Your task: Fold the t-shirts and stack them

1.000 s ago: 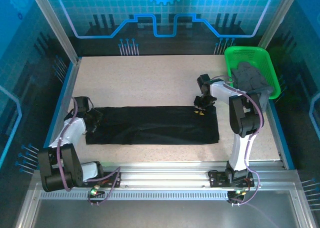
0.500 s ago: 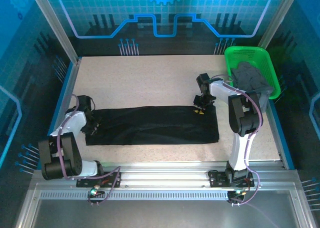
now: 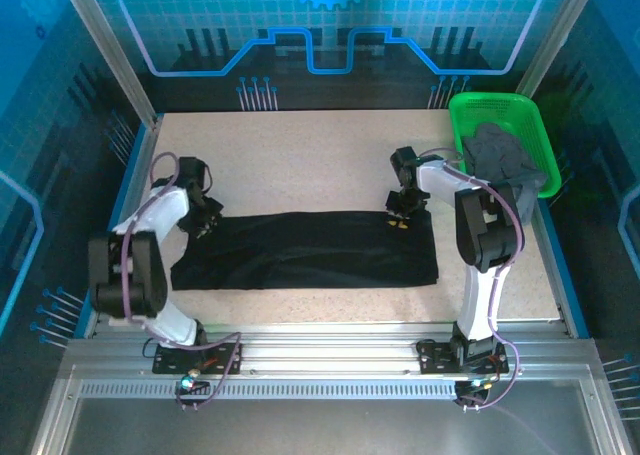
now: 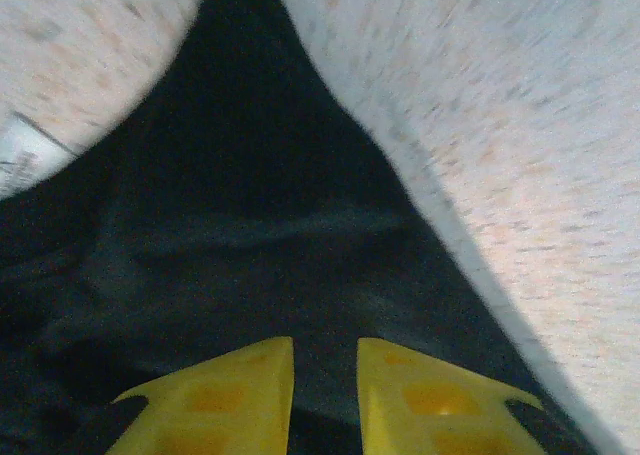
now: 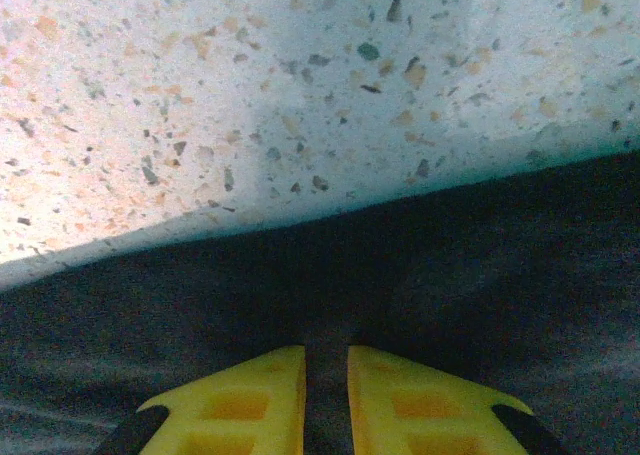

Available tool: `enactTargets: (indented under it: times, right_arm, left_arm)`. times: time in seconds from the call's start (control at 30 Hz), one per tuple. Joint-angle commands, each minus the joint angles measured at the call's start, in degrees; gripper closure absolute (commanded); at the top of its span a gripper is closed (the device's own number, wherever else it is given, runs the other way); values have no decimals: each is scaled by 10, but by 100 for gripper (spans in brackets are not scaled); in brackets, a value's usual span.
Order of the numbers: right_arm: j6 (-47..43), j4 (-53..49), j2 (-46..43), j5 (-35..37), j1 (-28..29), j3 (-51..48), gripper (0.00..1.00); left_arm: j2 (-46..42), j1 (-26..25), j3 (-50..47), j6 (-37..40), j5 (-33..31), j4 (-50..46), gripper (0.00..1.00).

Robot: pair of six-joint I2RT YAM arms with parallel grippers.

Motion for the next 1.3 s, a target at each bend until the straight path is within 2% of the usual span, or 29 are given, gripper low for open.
enactTargets:
  times: [0.0,0.13,0.33,0.47,0.53,0.6,0.7,0.8,0.9,1.0,1.1,1.27]
  right_arm:
    - [-9,-37,37,9,-9,26,79]
    - [-17,-68,84,0,-22,87,79]
    - [-27,-153,199,-31,-42,265,79]
    - [-23,-185,282,-72,-65,410,78]
    - [-33,-193,308,-97,-70,477,77]
    - [-52,-182,302,-113,-70,512,72]
    - [-70,-142,245,-120,-69,492,61]
    - [-77,-103,167,-122,-68,431,56]
    - [-74,-38,89,-151,-60,328,53]
    - [-79,23,19,-191,-44,226,50]
    - [-80,56,-28,-224,-24,151,49]
    - [-73,74,-70,-235,5,64,49]
  left_arm:
    - [66,-7,23,7,61,-23,79]
    - [145,-6,68,11,84,-23,80]
    - [247,-3,199,8,103,-17,78]
    - [304,-1,317,40,95,-18,70]
    - [301,-1,352,53,83,-14,64]
    - [269,-3,363,59,63,-15,58]
    - [187,-8,318,61,15,-17,40]
    - [86,-5,202,35,10,2,40]
    - [-2,2,68,-7,38,36,41]
    - [-53,5,-28,-24,67,67,41]
    - [-73,7,-76,-21,80,75,41]
    - [-81,7,-107,-25,90,99,41]
